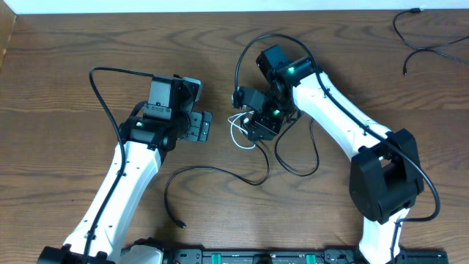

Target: Untangle cables

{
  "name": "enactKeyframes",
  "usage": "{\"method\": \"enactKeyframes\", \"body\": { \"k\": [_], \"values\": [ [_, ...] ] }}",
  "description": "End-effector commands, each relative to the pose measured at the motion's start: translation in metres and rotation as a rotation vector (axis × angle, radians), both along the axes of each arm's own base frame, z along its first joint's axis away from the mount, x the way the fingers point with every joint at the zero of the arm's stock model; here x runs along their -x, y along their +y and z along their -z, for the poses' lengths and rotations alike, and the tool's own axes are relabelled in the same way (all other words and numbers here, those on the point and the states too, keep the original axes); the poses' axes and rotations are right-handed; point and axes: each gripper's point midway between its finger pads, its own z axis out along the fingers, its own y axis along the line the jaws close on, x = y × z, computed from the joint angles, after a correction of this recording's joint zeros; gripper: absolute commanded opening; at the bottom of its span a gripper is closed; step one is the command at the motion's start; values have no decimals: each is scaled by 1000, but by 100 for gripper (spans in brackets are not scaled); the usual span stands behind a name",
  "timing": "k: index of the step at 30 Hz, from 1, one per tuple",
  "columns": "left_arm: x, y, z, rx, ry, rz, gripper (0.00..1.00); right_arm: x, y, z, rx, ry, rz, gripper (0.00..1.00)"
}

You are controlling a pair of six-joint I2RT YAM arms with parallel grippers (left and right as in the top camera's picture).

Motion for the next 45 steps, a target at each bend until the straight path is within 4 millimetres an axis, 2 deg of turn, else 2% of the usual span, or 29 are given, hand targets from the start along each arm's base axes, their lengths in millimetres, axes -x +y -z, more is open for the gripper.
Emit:
{"method": "enactKeyframes", "body": {
  "k": [1,7,14,16,18,24,27,31,38,45],
  "values": [
    [-3,3,-2,-7,-6,-15,87,8,10,1,-42,31,-26,52],
    [-3,3,-2,-7,-6,-15,87,15,19,-1,-93,59,-39,54],
    [-3,3,-2,-7,-6,-15,87,18,21,24,-100,38,-54,52],
    [-3,3,-2,-7,-6,-15,87,20,21,29,-99,39,-54,45],
    [-3,3,-2,-7,-6,-15,87,20,20,30,-96,41,-53,29],
    [-3,3,-2,-7,-6,-15,87,19,19,30,-97,36,-51,5],
    [-3,3,-2,-7,-6,-15,87,17,18,29,-98,36,-42,1],
    [-3,3,-2,-7,-6,-15,87,16,18,28,-98,37,-33,1],
    [-3,3,-2,-7,-6,-15,87,16,15,-2,-124,-9,-31,1],
    [-3,3,-2,-7,-6,-15,87,16,13,-57,-188,-138,-34,1]
  ]
}}
